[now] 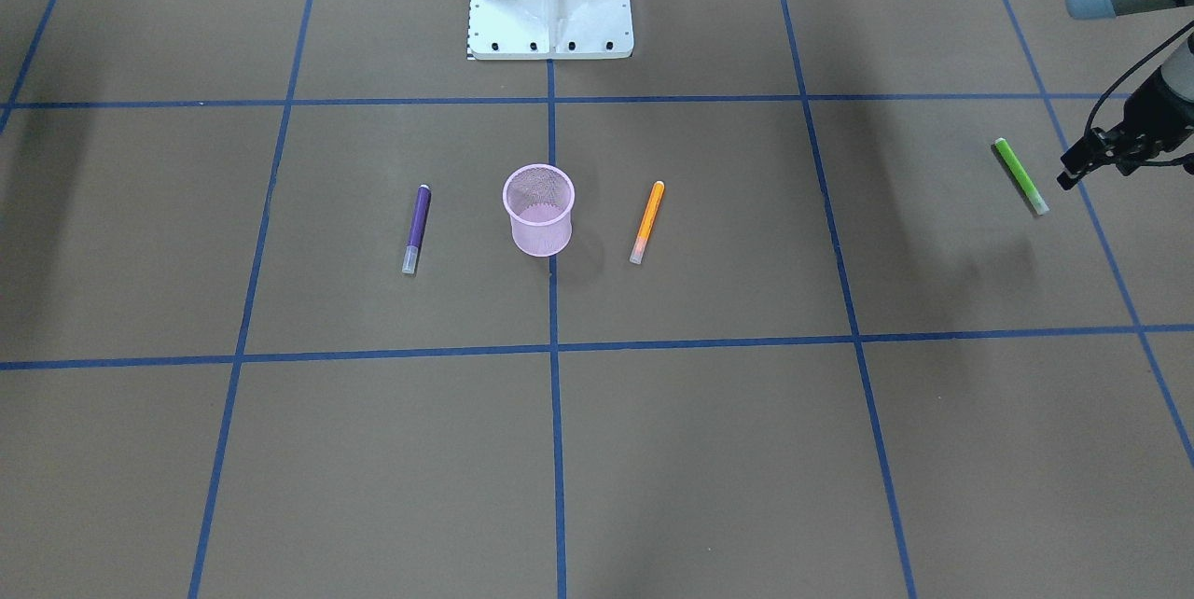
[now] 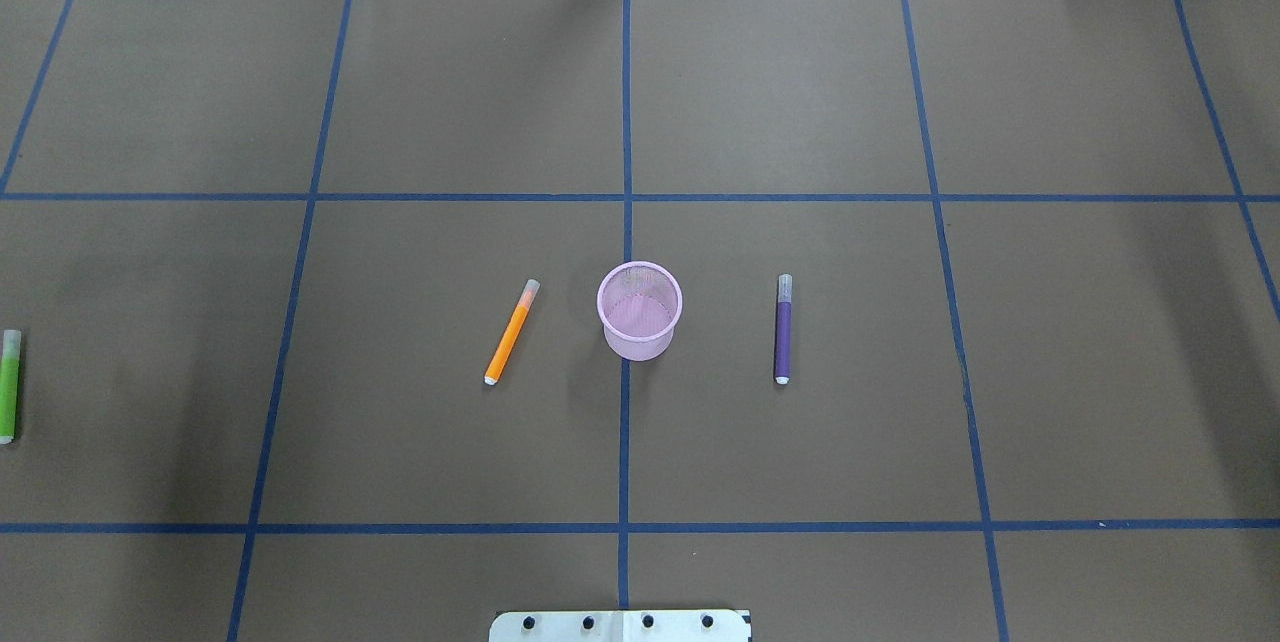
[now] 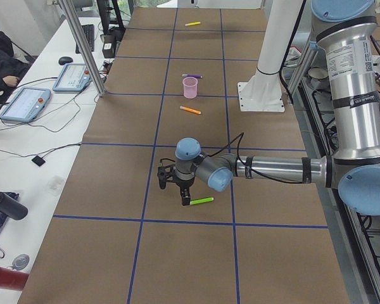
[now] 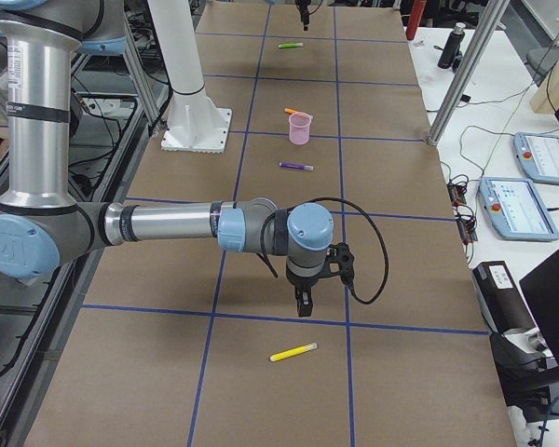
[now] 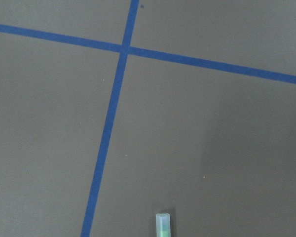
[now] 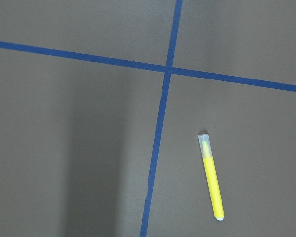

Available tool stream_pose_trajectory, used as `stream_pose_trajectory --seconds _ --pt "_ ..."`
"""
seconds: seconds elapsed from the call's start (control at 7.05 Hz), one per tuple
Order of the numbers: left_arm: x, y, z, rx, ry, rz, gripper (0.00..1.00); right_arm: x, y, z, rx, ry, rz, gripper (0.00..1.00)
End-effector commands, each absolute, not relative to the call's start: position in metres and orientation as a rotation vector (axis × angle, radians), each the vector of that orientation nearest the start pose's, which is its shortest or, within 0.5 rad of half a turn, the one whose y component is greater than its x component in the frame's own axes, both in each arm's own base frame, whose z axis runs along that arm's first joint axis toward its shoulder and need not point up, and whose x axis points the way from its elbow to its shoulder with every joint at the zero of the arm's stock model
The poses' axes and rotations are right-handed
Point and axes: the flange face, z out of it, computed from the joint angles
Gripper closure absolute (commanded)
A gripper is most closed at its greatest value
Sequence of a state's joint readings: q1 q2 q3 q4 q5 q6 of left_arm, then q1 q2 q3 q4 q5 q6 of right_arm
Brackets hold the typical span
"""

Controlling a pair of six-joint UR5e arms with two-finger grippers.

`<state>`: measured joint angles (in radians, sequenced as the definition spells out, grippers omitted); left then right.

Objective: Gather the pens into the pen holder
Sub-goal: 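Lower the left gripper onto the green marker and close on it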

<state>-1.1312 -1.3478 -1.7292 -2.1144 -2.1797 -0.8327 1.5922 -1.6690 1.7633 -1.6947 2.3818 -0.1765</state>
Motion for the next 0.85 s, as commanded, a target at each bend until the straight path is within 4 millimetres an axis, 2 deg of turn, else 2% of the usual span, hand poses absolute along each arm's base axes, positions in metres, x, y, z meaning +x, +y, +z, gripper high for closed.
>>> stream_pose_trajectory --seconds 0.0,0.14,0.28,0.43,0.57,0.71 --pt "0.138 -0.409 0.638 -0.004 0.717 -0.226 0.01 0.070 -0.446 0.618 0.055 -0.821 -0.135 0.00" --pt "0.157 -0.406 0.645 -0.029 0.708 -0.204 0.01 0.070 -0.447 0.618 0.057 -0.821 -0.135 0.00" --pt "0.160 -0.404 0.653 -0.028 0.711 -0.196 0.01 0.070 -0.448 0.617 0.058 -0.821 -0.135 0.00" --pt "0.158 -0.402 0.675 -0.012 0.724 -0.190 0.01 0.070 -0.448 0.617 0.058 -0.821 -0.135 0.00" --pt "0.159 -0.402 0.684 -0.004 0.732 -0.186 0.01 0.070 -0.448 0.617 0.058 -0.821 -0.135 0.00" --pt "0.159 -0.403 0.682 -0.001 0.735 -0.186 0.01 0.070 -0.448 0.617 0.059 -0.820 -0.135 0.00"
